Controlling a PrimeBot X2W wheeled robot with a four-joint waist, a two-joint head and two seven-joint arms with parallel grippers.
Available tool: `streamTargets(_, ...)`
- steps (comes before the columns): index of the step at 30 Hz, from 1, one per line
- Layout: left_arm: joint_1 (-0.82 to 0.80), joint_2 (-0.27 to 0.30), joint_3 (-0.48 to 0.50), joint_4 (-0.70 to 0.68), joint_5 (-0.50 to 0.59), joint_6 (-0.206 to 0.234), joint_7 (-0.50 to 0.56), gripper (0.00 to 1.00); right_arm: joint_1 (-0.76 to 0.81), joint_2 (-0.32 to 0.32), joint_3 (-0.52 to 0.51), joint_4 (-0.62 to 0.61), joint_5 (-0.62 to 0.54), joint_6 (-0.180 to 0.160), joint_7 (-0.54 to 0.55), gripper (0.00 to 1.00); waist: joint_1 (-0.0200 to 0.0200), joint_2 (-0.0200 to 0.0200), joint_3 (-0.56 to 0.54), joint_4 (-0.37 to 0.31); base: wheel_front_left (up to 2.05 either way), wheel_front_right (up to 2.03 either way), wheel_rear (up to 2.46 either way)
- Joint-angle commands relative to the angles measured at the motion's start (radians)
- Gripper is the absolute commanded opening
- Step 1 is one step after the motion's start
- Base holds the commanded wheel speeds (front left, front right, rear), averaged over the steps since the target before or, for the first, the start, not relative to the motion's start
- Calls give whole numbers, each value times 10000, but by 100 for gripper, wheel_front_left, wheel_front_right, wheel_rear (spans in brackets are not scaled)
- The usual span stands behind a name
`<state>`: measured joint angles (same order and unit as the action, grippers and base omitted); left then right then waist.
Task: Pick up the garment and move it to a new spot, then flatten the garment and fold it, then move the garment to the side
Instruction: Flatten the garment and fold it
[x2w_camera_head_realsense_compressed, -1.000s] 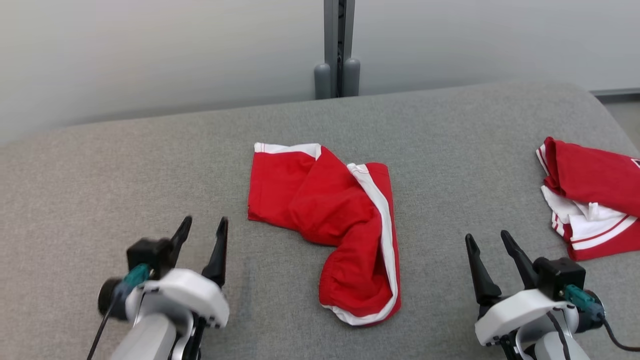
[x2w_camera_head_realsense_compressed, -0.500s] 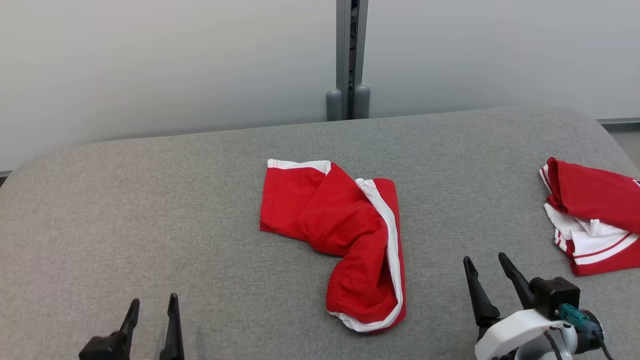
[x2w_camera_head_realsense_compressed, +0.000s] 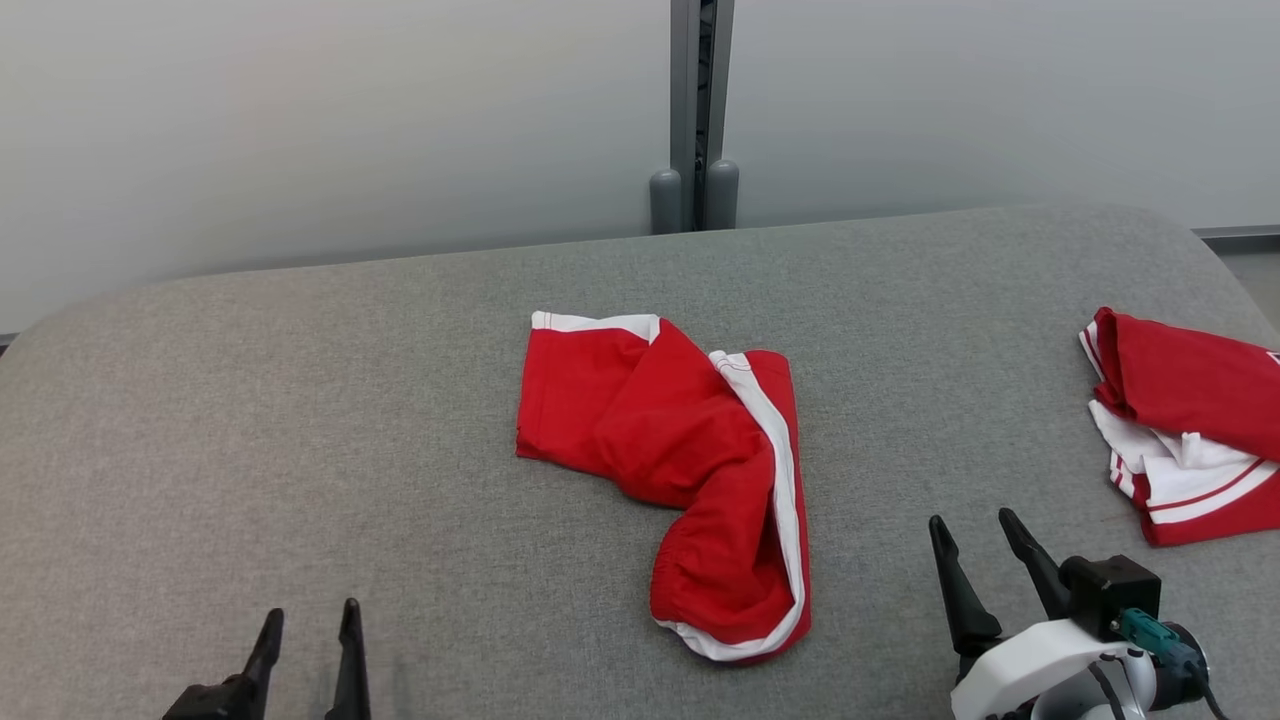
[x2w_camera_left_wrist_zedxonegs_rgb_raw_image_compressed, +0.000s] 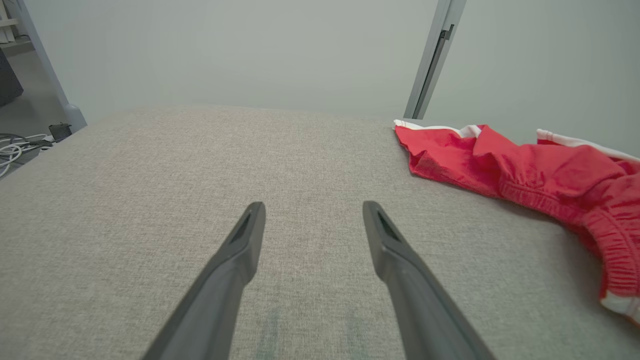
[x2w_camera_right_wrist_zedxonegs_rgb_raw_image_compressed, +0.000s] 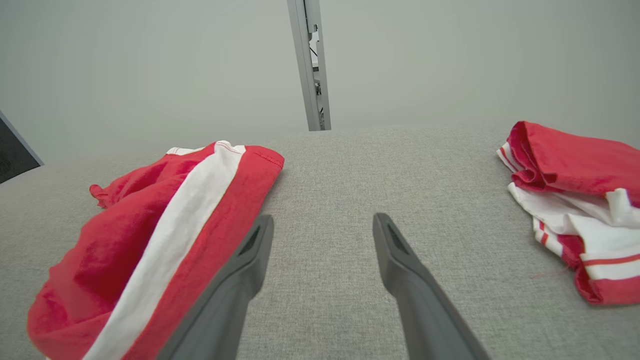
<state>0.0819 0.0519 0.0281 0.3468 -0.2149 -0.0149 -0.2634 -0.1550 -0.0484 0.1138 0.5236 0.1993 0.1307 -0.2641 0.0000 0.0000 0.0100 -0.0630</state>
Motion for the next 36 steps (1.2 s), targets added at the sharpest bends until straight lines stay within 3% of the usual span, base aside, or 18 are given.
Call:
streamTargets(1, -159, 1, -168, 2, -71, -179, -13, 100, -68, -52, -15, -28, 7, 1, 0, 100, 0, 0, 41, -12, 0, 0, 0)
streamTargets(7, -552, 9, -1823, 131, -691, -427, -13, 100, -191, -52, -85, -46, 28, 1, 0, 100, 0, 0, 320, -60, 0, 0, 0)
streamTargets(11, -885, 8, -2933, 116, -1270, -346, -13, 100, -336, -51, 14, -98, 68, -1, 0, 100, 0, 0, 565, -184, 0, 0, 0)
streamTargets(17, -1523, 15, -4684, 860, -2922, -972, -13, 100, -477, -54, 64, -169, 6, -1, 0, 100, 0, 0, 890, -399, 0, 0, 0)
streamTargets(28, -2535, 6, -6125, 1760, -3881, -1158, -14, 100, -675, -52, 57, -264, -10, -1, 0, 100, 0, 0, 1292, -867, 0, 0, 0)
streamTargets(34, -2902, 4, -6108, 2152, -3897, -1154, -14, 100, -819, -52, 84, -327, 60, -1, 0, 100, 0, 0, 1550, -1118, 0, 0, 0)
streamTargets(35, -2950, -1, -6126, 2210, -3960, -1154, -12, 99, -827, -54, 69, -331, 62, -1, 0, 100, 0, 0, 1577, -1147, 0, 0, 0)
streamTargets(36, -3023, 4, -6181, 2245, -3999, -1154, -12, 75, -836, -52, 59, -331, 67, -1, 0, 100, 0, 0, 1598, -1171, 0, 0, 0)
